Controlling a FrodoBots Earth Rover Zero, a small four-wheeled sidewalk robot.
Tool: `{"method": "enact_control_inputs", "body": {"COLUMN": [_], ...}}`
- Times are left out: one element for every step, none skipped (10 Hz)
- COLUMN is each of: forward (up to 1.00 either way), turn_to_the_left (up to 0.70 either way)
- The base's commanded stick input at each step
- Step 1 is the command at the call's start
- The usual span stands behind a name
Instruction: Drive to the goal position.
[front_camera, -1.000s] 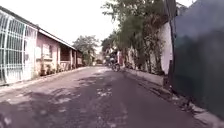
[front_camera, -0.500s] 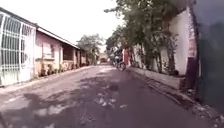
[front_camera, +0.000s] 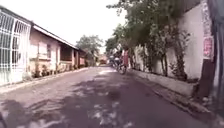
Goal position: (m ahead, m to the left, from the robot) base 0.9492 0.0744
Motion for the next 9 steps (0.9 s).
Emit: {"method": "enact_control_inputs", "body": {"forward": [0.85, 0.85, 0.85, 0.85, 0.85, 0.85, 0.85, 0.84, 0.85], "turn_to_the_left": [0.27, 0.19, 0.10, 0.02, 0.00, 0.00, 0.00, 0.00, 0.00]}}
